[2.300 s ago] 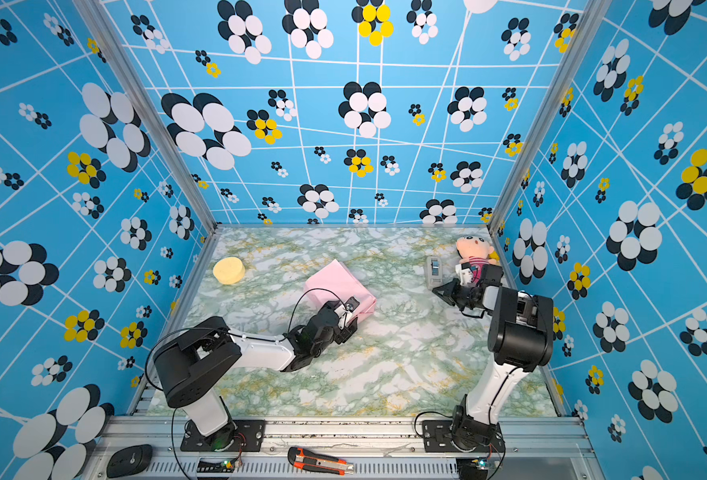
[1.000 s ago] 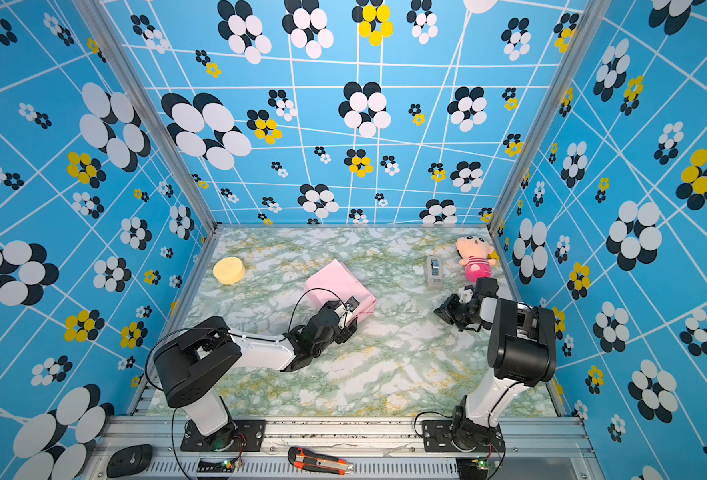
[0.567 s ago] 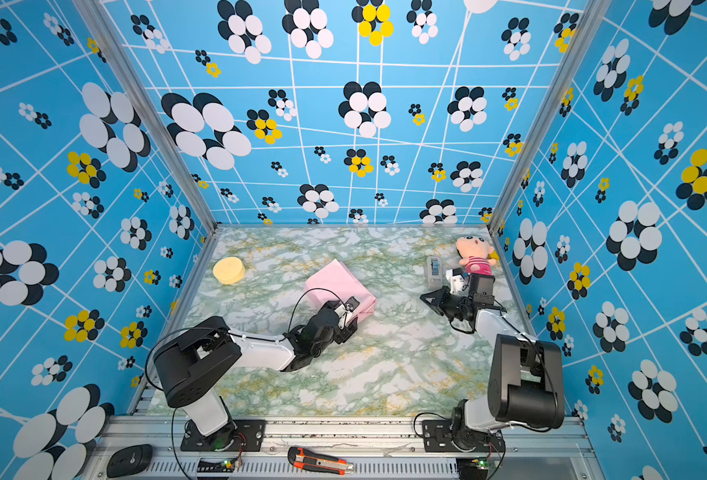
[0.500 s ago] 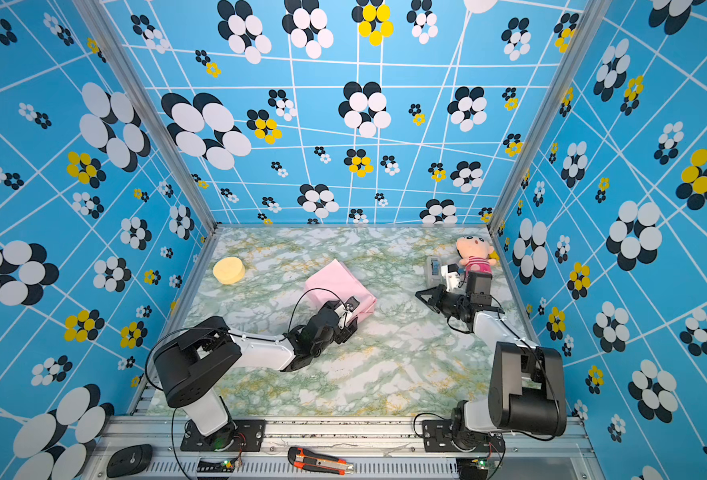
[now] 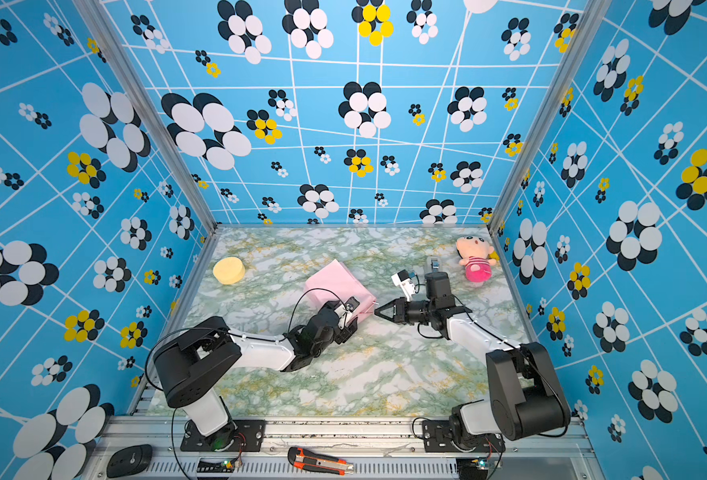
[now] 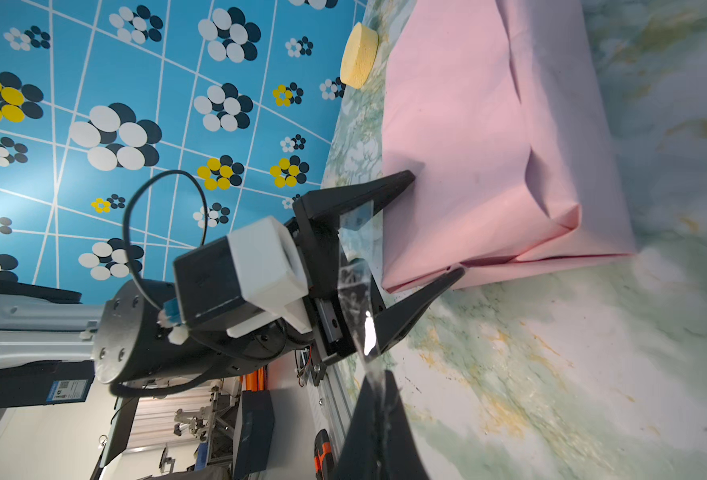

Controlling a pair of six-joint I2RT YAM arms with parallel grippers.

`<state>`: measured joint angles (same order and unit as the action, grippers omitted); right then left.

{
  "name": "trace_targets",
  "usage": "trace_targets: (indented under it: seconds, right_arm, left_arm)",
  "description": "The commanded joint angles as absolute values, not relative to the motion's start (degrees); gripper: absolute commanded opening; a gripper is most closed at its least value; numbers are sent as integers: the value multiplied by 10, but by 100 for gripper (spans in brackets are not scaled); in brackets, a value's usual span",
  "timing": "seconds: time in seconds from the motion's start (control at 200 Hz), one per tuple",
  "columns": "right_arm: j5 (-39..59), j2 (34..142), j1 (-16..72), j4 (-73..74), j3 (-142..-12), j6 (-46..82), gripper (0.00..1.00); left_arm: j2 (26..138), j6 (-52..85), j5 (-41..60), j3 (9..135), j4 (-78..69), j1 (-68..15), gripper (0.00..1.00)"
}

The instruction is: Wrap the gift box in paper

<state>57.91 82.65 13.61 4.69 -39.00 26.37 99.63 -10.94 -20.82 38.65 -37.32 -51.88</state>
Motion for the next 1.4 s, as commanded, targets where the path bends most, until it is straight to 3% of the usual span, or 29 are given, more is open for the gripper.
trace_targets:
  seconds: [0.0, 0.31, 1.394]
  right_arm:
    - [592, 851, 154, 26, -406, 269, 0]
    - [579, 905, 196, 4, -447, 261, 0]
    - [549, 981, 209, 22, -473, 281, 0]
  left_arm:
    - [1019, -88, -190, 370, -267, -513, 76]
    - [1017, -86, -188, 368, -266, -513, 76]
    - [1017, -84, -190, 362, -270, -512, 76]
